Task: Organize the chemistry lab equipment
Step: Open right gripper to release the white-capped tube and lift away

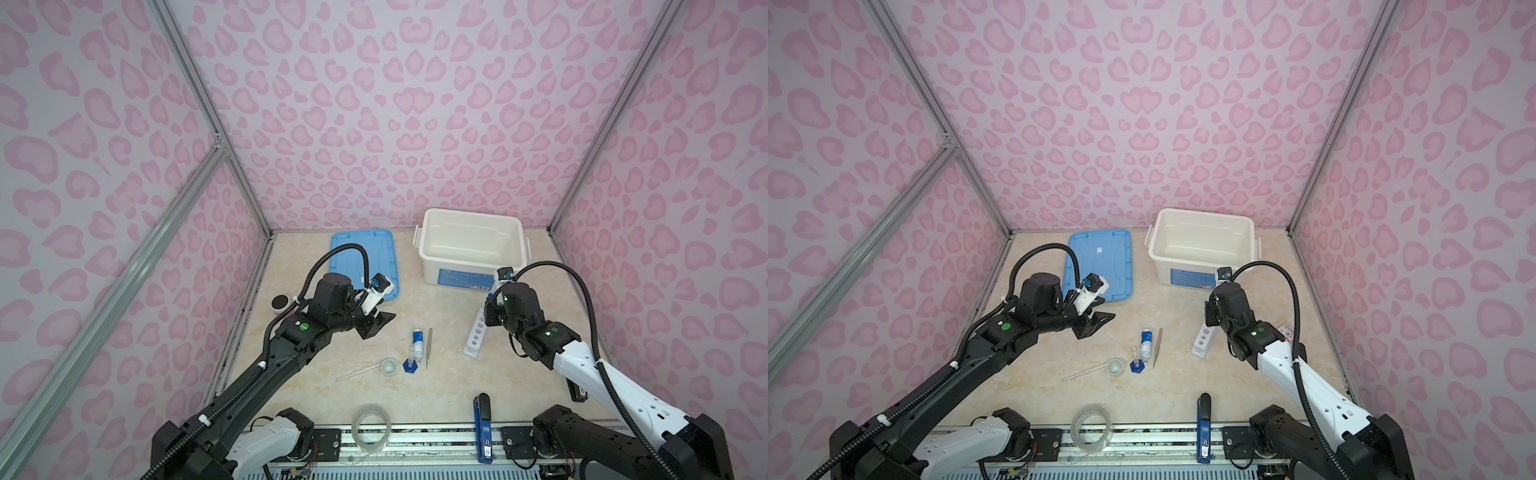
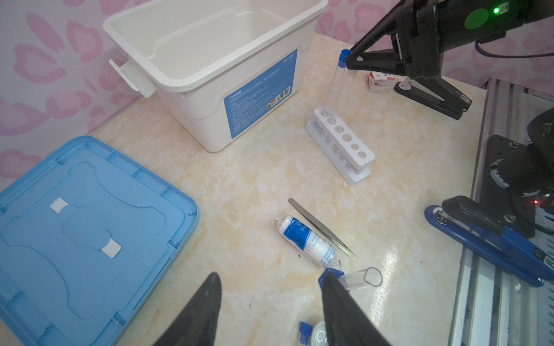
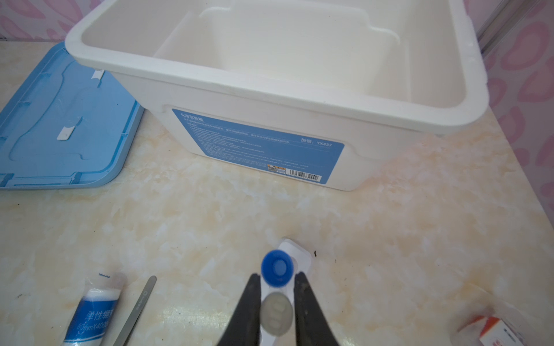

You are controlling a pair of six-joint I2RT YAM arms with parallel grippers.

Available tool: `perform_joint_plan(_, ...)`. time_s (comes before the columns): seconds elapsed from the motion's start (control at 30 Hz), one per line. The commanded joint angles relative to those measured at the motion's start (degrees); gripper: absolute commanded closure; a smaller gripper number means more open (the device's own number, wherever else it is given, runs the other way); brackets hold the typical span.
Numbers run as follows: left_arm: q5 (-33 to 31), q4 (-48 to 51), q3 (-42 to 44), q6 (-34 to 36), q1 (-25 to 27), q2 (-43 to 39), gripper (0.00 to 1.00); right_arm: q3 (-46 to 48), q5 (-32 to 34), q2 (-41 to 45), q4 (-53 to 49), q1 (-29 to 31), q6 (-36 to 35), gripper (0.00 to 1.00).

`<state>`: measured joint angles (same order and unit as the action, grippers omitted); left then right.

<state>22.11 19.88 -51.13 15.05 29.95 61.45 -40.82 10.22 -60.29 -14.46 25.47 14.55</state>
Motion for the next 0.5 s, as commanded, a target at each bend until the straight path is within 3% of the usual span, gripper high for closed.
perform_joint_plan(0.0, 0.8, 0.3, -0.3, 0.4, -0.1, -0.6, 0.44, 0.7, -0.4, -0.1, 0.0, 0.0, 0.2, 0.79)
perform_joint_plan(0.47, -0.2, 1.8, -0.3, 1.2, -0.1, 0.6, 0.44, -2.9, -1.1, -0.6, -2.0, 0.0, -1.3, 0.79)
